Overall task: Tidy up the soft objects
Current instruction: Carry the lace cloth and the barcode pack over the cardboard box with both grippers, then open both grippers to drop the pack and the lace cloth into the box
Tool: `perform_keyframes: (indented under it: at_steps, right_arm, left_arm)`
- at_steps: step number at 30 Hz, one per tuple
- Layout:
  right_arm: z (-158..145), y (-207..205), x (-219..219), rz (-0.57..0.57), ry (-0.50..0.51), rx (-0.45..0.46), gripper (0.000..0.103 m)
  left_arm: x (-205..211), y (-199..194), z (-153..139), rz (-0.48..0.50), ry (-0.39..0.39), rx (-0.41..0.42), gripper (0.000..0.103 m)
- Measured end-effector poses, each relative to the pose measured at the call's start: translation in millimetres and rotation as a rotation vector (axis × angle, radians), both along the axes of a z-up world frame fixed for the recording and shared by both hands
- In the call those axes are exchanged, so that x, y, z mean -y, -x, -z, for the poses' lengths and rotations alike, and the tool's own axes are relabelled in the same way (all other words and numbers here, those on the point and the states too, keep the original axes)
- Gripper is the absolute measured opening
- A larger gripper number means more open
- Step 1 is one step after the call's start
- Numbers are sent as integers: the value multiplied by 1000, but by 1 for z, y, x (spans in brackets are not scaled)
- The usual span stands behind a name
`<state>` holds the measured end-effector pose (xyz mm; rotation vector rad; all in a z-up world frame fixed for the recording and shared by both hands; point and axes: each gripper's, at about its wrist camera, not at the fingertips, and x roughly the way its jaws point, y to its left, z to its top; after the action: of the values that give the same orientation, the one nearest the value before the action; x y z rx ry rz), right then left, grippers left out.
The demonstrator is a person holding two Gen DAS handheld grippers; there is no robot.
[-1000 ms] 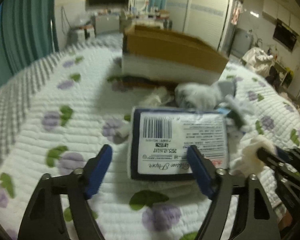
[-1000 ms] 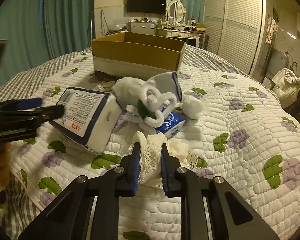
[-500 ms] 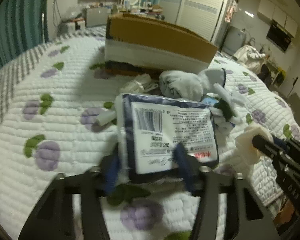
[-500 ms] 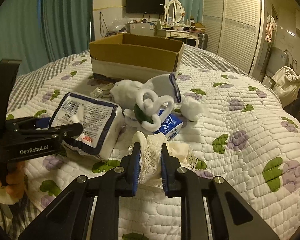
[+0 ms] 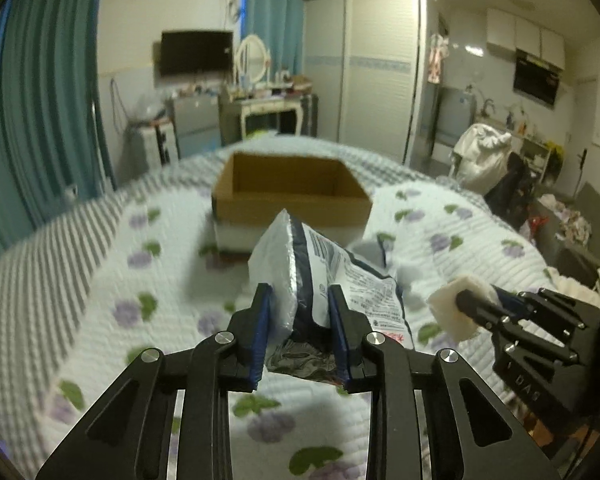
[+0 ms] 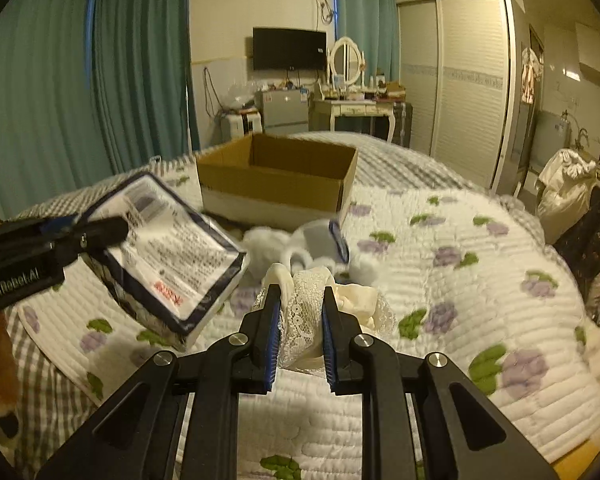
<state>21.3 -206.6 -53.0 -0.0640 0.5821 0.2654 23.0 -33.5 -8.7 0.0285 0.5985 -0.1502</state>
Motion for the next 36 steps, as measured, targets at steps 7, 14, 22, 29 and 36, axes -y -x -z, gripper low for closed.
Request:
perform_keyframes:
  at_steps: [7, 14, 22, 29, 36]
  right_arm:
    - [-63, -40, 0, -48, -9, 103, 18]
    - [-121, -131, -15, -133, -33, 149, 18]
    - [-78, -253, -48, -158, -31, 14, 18]
    - [-28, -300, -46, -145, 15, -49, 18]
    - [-38, -295, -33, -87, 1, -16, 62]
  left_arm:
    - [5, -46, -51, 22, -57, 93, 27]
    - [3, -144, -65, 5, -69, 114, 27]
    - [-11, -248, -10, -26, -57, 15, 27]
    - [-13, -271, 30, 8, -83, -25, 39]
    - [-15, -255, 9, -52, -73, -5, 81]
